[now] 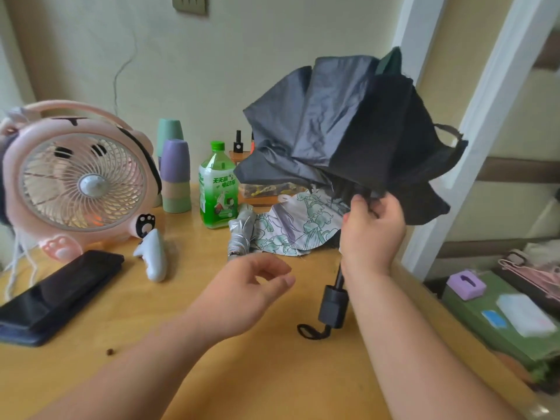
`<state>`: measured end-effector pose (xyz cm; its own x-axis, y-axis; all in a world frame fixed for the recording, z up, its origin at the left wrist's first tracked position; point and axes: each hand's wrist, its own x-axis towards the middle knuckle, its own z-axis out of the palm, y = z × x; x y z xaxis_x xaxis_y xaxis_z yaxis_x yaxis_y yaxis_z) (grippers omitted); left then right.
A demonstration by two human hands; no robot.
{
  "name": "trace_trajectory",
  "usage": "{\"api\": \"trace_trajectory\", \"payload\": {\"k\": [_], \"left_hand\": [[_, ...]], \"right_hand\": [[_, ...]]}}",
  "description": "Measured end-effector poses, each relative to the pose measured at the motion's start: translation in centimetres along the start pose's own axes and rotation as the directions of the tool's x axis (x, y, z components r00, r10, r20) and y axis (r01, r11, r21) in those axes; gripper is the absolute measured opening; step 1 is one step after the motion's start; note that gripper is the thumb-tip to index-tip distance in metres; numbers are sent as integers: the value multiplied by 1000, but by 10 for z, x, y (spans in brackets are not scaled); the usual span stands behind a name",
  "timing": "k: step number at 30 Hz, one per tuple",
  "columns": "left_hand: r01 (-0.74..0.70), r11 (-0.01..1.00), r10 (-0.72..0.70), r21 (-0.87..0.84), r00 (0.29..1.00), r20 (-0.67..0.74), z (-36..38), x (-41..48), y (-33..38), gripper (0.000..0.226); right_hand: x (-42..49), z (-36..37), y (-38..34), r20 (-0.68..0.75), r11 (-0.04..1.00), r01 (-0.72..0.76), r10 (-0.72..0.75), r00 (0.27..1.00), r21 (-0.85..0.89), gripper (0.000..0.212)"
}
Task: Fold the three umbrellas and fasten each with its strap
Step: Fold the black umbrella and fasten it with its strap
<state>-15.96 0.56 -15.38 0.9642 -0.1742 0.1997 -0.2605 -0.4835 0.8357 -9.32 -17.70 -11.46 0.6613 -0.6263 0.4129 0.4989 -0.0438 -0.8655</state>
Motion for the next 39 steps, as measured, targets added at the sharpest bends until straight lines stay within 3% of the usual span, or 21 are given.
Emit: {"api": "trace_trajectory", "payload": {"k": [4,7,10,13,15,17,19,21,23,25,26,29,31,34,36,38,39], "left_hand": [[-37,999,37,0,987,158,26,-16,-5,48],[-55,980,61,-191,998,24,38,-20,-7,34],[-72,941,45,-331,995,-88,29,-20,-5,24],[69,738,4,-671,994,106,14,-21,-11,36],[160,573,38,-804,974,221,9,-22,-17,38],[250,434,104,-866,940,324,7,-24,-23,36],[350,292,194,-890,889,414,7,-25,-28,34],[442,158,306,-883,828,469,8,-25,-32,32],[486,87,357,-869,800,483,10,-25,-34,30],[468,110,330,-877,815,477,15,-25,-34,30],[438,172,295,-883,832,470,17,-26,-33,30],[221,626,164,-748,900,404,22,-32,-26,40],[70,801,181,-595,918,352,27,-33,-24,47],[-125,895,279,-428,906,318,26,-33,-21,26],[-104,923,201,-370,951,234,22,-30,-21,38],[-34,944,29,-329,999,-20,13,-24,-23,50],[-7,930,-58,-367,984,-167,4,-19,-21,51]], "right_hand": [[-19,18,-14,-59,928,-126,156,986,352,9],[-36,24,-32,46,864,-272,279,959,423,18],[-39,9,-47,305,779,-448,340,890,439,23],[-31,-12,-51,551,714,-578,320,771,395,26],[-23,-23,-51,607,710,-642,383,697,289,25],[-14,-33,-48,573,752,-638,455,682,163,22],[-6,-39,-42,483,796,-600,496,722,80,21],[-5,-40,-34,421,814,-581,528,738,-3,30],[-10,-35,-29,429,817,-558,560,708,-146,41],[-21,-27,-26,482,803,-526,592,646,-281,44],[-28,-23,-24,509,791,-525,608,610,-316,43],[-53,-12,-19,582,774,-562,609,539,-291,28],[-66,-10,-10,557,807,-537,571,603,-247,21],[-75,-12,0,518,885,-396,465,718,-246,30],[-75,-16,1,524,908,-322,418,743,-268,33],[-72,-23,-3,545,913,-268,399,737,-306,32],[-69,-29,-5,567,912,-246,398,721,-327,31]]}}
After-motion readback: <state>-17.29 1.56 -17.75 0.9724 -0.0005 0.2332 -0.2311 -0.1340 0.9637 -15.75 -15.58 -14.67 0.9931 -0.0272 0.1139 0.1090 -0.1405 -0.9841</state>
